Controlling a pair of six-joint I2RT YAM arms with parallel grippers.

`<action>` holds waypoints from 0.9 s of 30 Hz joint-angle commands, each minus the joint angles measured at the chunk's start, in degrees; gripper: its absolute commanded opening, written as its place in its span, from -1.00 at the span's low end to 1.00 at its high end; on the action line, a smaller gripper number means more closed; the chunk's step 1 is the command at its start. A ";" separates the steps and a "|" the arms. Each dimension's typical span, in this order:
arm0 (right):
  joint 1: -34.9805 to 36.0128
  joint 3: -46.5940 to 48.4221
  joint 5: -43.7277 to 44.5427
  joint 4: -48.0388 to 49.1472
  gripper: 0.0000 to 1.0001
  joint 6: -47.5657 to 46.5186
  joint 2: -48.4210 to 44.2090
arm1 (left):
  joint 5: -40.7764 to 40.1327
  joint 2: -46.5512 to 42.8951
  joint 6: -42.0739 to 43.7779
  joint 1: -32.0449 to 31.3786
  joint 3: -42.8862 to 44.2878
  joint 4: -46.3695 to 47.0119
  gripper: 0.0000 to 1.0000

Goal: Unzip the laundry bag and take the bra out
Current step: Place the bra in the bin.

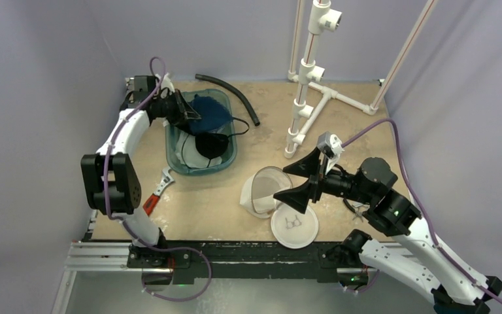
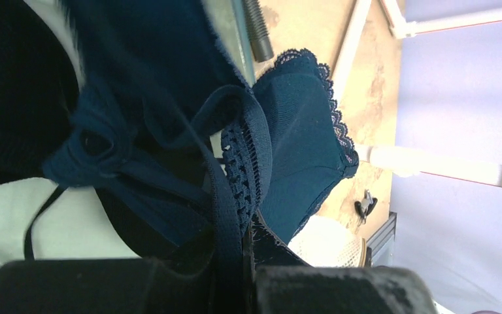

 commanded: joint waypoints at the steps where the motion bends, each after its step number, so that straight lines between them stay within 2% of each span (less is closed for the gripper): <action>1: -0.19 -1.04 -0.22 3.39 0.96 0.35 -0.17 | -1.37 -4.66 0.60 0.14 -3.79 -2.36 -1.00; 7: -0.18 -1.07 -0.92 3.47 0.96 0.24 0.15 | -6.73 -3.15 5.28 0.13 -11.99 -4.82 -1.00; 14: -0.16 0.16 0.34 2.25 0.96 -0.77 0.34 | -12.52 -7.78 7.38 -0.48 -11.88 -7.75 -0.14; 15: -0.18 0.57 0.31 2.02 0.96 -1.09 0.56 | -16.04 -10.48 7.94 -1.33 -10.79 -10.40 0.14; 17: -0.19 0.72 0.23 1.86 0.96 -1.33 0.92 | -18.85 -12.98 8.31 -1.36 -9.93 -12.02 0.21; 19: -0.22 1.13 0.22 1.46 0.96 -1.80 1.41 | -21.22 -14.96 8.57 -2.07 -8.98 -13.50 0.43; 24: -0.20 1.17 0.20 1.59 0.96 -2.08 1.94 | -28.34 -18.68 8.42 -3.24 -6.04 -16.70 0.47; 27: -0.16 0.74 0.55 2.03 0.96 -1.68 2.07 | -30.12 -20.76 5.17 -3.29 -5.48 -13.00 0.47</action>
